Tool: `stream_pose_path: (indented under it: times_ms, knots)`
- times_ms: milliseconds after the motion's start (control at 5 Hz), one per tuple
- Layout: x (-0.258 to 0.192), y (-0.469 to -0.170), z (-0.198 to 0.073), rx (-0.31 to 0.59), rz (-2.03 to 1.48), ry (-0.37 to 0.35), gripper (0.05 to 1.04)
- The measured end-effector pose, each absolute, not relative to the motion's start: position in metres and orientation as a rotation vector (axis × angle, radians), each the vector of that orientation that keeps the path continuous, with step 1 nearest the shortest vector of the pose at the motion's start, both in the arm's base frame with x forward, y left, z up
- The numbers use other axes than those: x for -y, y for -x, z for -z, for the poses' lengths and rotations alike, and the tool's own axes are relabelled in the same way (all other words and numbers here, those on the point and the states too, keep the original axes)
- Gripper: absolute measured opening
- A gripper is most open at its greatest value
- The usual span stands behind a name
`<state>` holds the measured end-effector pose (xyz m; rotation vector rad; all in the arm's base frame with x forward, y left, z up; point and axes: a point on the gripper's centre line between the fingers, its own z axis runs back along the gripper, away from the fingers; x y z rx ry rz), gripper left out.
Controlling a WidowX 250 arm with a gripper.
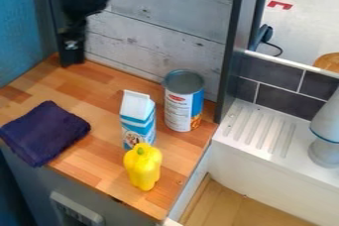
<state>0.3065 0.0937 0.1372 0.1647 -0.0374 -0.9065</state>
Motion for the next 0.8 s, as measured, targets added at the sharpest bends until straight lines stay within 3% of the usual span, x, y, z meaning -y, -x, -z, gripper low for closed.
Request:
stream_pose_path:
  times_ms: [200, 400, 800]
  knots:
    - [-0.065, -0.321, -0.139, 0.061, 0.998, -0.226, 1.001]
    - [-0.049, -0.327, -0.137, 0.092, 1.035, -0.224, 1.001]
    - [-0.028, -0.327, -0.114, 0.086, 1.099, -0.147, 1.001]
